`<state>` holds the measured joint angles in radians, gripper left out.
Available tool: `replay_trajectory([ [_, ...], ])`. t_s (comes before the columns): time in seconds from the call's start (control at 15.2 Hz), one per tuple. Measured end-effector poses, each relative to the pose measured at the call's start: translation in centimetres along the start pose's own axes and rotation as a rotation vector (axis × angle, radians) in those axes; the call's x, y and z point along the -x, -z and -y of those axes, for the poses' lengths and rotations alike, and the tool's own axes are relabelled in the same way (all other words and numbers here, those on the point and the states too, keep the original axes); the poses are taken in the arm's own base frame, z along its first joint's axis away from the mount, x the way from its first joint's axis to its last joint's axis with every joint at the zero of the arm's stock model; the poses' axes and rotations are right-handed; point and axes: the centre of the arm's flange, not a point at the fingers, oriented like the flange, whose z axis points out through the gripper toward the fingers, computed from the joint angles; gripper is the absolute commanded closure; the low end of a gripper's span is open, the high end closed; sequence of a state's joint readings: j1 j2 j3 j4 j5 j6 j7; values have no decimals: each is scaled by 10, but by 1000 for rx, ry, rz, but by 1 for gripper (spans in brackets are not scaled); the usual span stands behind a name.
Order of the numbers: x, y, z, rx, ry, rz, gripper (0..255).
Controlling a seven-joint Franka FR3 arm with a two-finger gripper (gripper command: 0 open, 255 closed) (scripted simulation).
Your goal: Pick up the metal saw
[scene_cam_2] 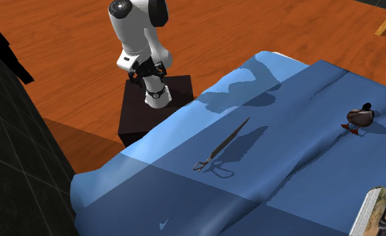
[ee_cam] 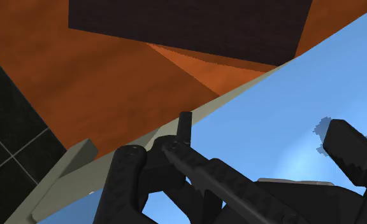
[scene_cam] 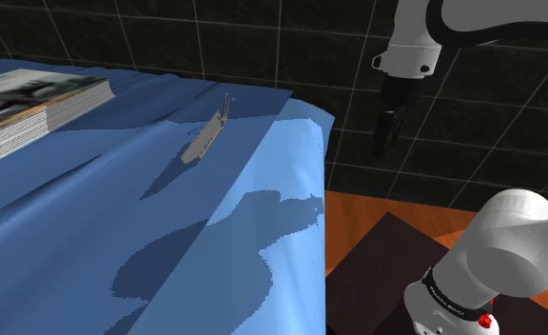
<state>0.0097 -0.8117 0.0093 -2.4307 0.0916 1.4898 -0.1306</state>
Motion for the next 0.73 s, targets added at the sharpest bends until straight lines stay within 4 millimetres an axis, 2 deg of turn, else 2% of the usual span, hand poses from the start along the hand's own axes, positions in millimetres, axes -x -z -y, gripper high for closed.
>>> replay_trajectory([
  [0.2, -7, 2, 11, 2, -36, -7, 0],
  [0.73, -61, 8, 94, 13, -281, -48, 0],
])
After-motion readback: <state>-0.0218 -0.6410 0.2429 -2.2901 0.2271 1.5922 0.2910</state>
